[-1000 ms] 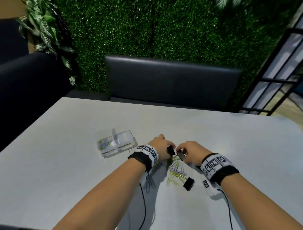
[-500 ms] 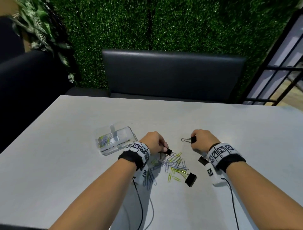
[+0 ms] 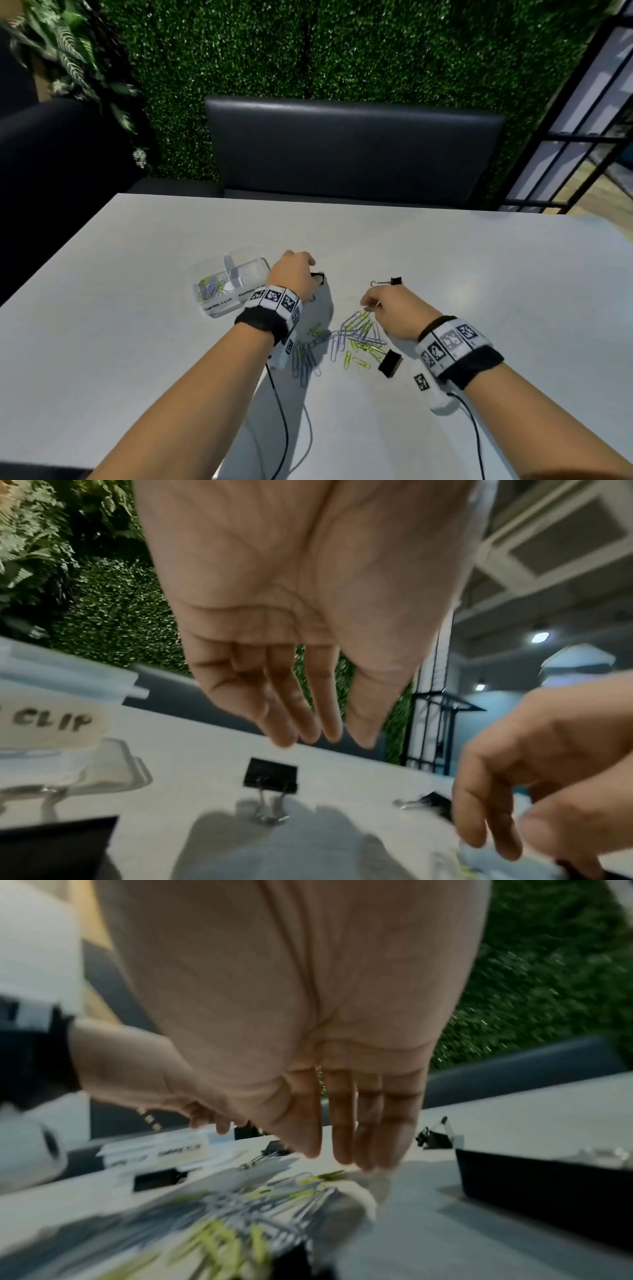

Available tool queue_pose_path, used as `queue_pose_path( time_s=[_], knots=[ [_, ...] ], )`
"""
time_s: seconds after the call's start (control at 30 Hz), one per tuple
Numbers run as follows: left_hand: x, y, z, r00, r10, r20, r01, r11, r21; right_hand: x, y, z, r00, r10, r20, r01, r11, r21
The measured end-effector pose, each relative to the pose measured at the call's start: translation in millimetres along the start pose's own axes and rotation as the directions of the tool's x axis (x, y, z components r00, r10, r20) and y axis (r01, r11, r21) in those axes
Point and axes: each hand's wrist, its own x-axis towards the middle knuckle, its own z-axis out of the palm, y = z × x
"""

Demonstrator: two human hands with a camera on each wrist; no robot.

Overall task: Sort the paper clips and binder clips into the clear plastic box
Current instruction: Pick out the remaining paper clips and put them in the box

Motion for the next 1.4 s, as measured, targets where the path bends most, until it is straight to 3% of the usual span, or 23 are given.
queue_pose_path(
  time_s=[0.13, 0.23, 0.3, 0.43, 0.53, 0.6, 0.67, 0.77, 0.93, 1.07, 1.13, 1.23, 1.4],
  knots=[
    [-42, 6, -5, 0.992, 0.115, 0.048, -0.114, 0.993, -0.026, -24, -8, 11, 0.999, 0.001, -0.048, -0.006, 0.995, -0.103],
    [-60, -3, -10, 0.985, 0.132, 0.107, -0.132, 0.991, -0.015, -51, -6, 23, 0.995, 0.074, 0.067, -0.061, 0.981, -0.182],
    [-68, -9, -13, 0.981, 0.126, 0.146, -0.125, 0.992, -0.013, -61, -2, 28, 0.990, 0.111, 0.085, -0.099, 0.986, -0.137],
    [-84, -23, -17, 0.971, 0.128, 0.203, -0.119, 0.991, -0.053, -80, 16, 28, 0.988, 0.151, -0.020, -0.152, 0.985, -0.083],
    [-94, -37, -17, 0.968, 0.104, 0.230, -0.110, 0.994, 0.015, -94, 28, 23, 0.977, 0.212, -0.031, -0.215, 0.964, -0.157],
    [-97, -41, -13, 0.959, 0.068, 0.274, -0.099, 0.990, 0.099, -88, 27, 19, 0.985, 0.162, -0.065, -0.172, 0.968, -0.183],
    [-95, -35, -7, 0.952, 0.032, 0.304, -0.077, 0.988, 0.137, -69, 14, 15, 0.990, 0.060, -0.131, -0.071, 0.995, -0.077],
    [-89, -15, 2, 0.954, 0.034, 0.298, -0.074, 0.989, 0.127, -33, -10, 17, 0.991, 0.014, -0.131, -0.019, 0.999, -0.035],
    [-87, 7, 15, 0.957, 0.140, 0.255, -0.148, 0.989, 0.012, -12, -31, 36, 0.999, -0.006, -0.033, 0.001, 0.988, -0.156],
    [-97, -12, 5, 0.962, 0.182, 0.205, -0.188, 0.982, 0.013, -33, -11, 29, 0.996, -0.004, -0.091, 0.005, 1.000, 0.008],
    [-101, -28, 0, 0.959, 0.150, 0.242, -0.179, 0.979, 0.100, -50, 10, 15, 0.991, 0.033, -0.130, -0.026, 0.998, 0.050],
    [-108, -42, -2, 0.942, 0.069, 0.329, -0.144, 0.967, 0.209, -73, 34, 5, 0.995, 0.041, -0.095, -0.046, 0.997, -0.057],
    [-102, -28, 8, 0.955, 0.041, 0.294, -0.075, 0.991, 0.106, -79, 40, 18, 0.989, 0.146, 0.028, -0.142, 0.983, -0.117]
  ],
)
